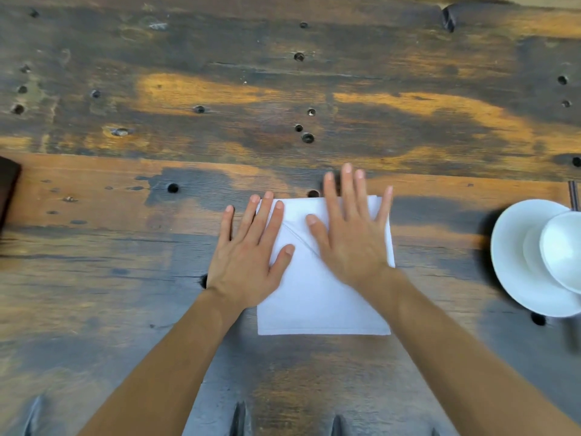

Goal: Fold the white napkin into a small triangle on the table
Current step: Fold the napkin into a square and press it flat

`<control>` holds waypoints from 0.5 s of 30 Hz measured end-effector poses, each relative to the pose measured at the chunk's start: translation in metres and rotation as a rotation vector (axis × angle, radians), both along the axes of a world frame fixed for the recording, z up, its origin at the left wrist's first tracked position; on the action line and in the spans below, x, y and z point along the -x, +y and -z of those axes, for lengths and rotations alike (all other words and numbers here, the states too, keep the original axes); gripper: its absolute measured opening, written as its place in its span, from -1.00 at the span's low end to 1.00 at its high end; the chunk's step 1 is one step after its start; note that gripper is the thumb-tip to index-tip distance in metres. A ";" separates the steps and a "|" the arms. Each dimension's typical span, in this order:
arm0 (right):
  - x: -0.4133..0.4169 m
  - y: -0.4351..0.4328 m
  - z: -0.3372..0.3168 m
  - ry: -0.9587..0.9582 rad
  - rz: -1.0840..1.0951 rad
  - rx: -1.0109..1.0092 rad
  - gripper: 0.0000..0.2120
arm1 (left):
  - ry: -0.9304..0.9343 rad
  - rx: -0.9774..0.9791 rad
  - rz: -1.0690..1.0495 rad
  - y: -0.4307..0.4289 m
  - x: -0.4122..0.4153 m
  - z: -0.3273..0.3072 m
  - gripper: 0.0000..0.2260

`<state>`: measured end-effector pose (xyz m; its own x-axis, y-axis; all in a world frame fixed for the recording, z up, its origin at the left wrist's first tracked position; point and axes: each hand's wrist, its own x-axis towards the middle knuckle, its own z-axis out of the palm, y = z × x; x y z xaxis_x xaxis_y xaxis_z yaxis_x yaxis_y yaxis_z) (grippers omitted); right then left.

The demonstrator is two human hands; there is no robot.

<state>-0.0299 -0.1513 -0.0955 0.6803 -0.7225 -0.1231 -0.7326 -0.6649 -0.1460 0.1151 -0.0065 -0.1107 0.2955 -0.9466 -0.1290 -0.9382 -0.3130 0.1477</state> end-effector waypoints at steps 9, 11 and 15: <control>0.093 0.040 0.002 0.111 0.152 -0.142 -0.35 | -0.006 0.017 0.004 0.001 0.000 0.002 -0.37; 0.117 0.045 -0.004 0.158 0.187 -0.176 -0.35 | -0.004 0.020 0.003 0.002 0.000 0.002 -0.37; 0.098 0.058 -0.020 0.093 0.199 -0.111 -0.29 | -0.011 0.093 0.001 0.003 0.001 0.002 -0.38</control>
